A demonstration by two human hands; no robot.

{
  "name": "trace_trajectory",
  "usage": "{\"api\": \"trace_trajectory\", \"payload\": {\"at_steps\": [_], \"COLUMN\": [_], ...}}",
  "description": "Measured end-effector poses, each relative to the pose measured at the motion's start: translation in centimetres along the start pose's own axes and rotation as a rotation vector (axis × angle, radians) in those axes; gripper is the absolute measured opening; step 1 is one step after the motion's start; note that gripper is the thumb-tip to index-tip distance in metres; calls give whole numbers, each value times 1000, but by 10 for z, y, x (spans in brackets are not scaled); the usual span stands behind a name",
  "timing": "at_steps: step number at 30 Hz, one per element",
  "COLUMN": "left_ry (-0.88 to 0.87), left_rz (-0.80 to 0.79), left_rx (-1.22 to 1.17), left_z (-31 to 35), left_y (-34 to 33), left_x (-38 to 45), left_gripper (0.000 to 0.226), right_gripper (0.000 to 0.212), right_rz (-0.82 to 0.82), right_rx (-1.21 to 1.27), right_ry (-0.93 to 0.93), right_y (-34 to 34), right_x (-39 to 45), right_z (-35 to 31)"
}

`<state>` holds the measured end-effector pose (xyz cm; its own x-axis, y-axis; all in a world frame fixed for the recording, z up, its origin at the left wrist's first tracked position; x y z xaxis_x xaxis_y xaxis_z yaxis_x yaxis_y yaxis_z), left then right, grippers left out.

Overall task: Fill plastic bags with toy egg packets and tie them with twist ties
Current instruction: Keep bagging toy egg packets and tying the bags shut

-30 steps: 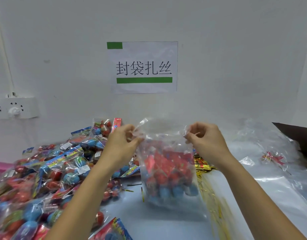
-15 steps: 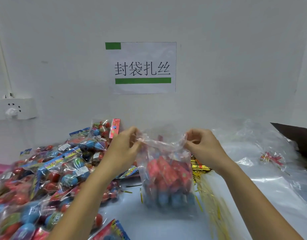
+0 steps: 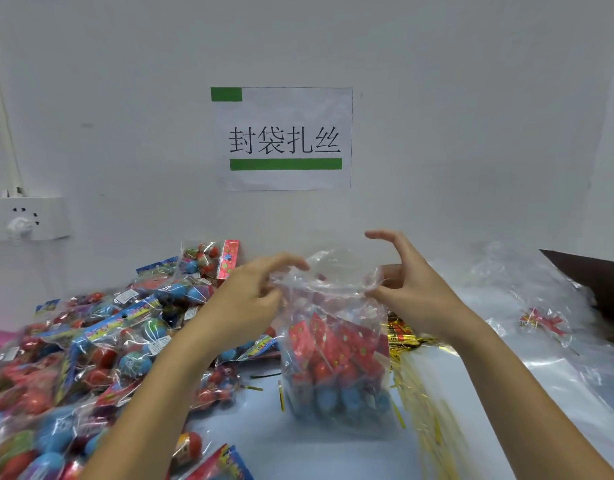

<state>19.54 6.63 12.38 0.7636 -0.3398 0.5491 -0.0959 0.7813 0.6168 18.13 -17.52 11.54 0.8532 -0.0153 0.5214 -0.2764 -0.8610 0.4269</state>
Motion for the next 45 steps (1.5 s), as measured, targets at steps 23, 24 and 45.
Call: {"api": "trace_trajectory", "payload": {"at_steps": [23,24,45], "left_ry": [125,111,2], "left_rz": [110,92,65], "left_rx": [95,97,244], "left_z": [18,21,33], "left_y": [-10,-11,-16], "left_x": [4,2,1], "left_gripper": [26,30,46], "right_gripper": [17,10,21], "right_rz": [59,62,-265], "right_rx": [-511,-524,-699], "right_ry": [24,41,-11], "right_y": [9,7,-41], "right_x": [-2,-3,-19], "right_z": [-33,-36,-49]}}
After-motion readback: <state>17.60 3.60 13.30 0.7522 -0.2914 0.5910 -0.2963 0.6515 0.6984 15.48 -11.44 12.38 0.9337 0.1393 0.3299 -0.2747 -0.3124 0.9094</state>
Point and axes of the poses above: each hand's wrist, its own x-axis towards the middle knuckle, its own y-axis out of the back of the hand, z = x × y, the point moved 2 cm from there along x, towards the middle knuckle, and after that the axes turned 4 degrees about z, right-handed, at the moved point
